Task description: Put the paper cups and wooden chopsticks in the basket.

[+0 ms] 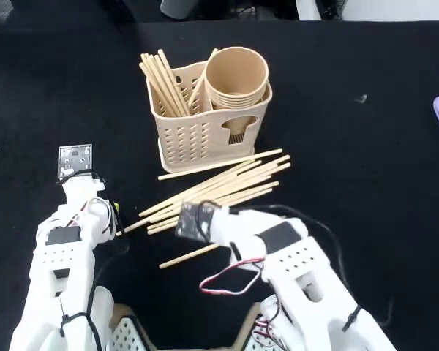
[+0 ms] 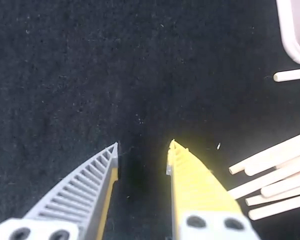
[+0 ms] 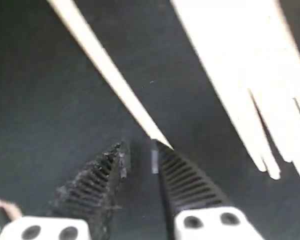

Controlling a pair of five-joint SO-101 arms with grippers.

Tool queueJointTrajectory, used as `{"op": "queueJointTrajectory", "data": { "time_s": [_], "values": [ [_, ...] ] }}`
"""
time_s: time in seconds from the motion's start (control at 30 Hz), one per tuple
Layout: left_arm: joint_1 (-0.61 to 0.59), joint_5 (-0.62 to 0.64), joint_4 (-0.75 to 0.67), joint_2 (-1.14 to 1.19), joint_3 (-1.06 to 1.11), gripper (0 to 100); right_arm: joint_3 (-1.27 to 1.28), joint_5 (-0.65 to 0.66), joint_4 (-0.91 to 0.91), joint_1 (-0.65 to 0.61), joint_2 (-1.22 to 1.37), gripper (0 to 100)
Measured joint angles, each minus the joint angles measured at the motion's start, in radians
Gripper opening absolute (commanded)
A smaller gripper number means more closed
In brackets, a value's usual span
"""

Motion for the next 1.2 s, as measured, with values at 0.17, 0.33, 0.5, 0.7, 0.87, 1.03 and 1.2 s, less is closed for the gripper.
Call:
{"op": "queueJointTrajectory", "data": {
  "time_s": [0.17, 0.33, 0.5, 0.7, 0.87, 1.03, 1.2],
  "values": [
    [0.000, 0.000, 0.000, 0.000, 0.000, 16, -0.144, -0.025, 0.055, 0.003, 0.149, 19.1],
    [0.000, 0.000, 0.000, 0.000, 0.000, 16, -0.305, -0.025, 0.157, 0.003, 0.433, 19.1],
    [0.000, 0.000, 0.000, 0.000, 0.003, 16, -0.305, -0.005, 0.094, 0.017, 0.529, 19.1],
    [0.000, 0.000, 0.000, 0.000, 0.003, 16, -0.236, 0.002, -0.066, 0.025, 0.545, 16.8],
    [0.000, 0.000, 0.000, 0.000, 0.003, 16, -0.241, 0.063, -0.101, 0.031, 0.572, 2.8],
    [0.000, 0.000, 0.000, 0.000, 0.003, 16, -0.258, 0.077, -0.100, 0.060, 0.580, 1.1],
    [0.000, 0.000, 0.000, 0.000, 0.003, 16, -0.319, 0.077, -0.098, 0.123, 0.582, 1.1]
  ]
}}
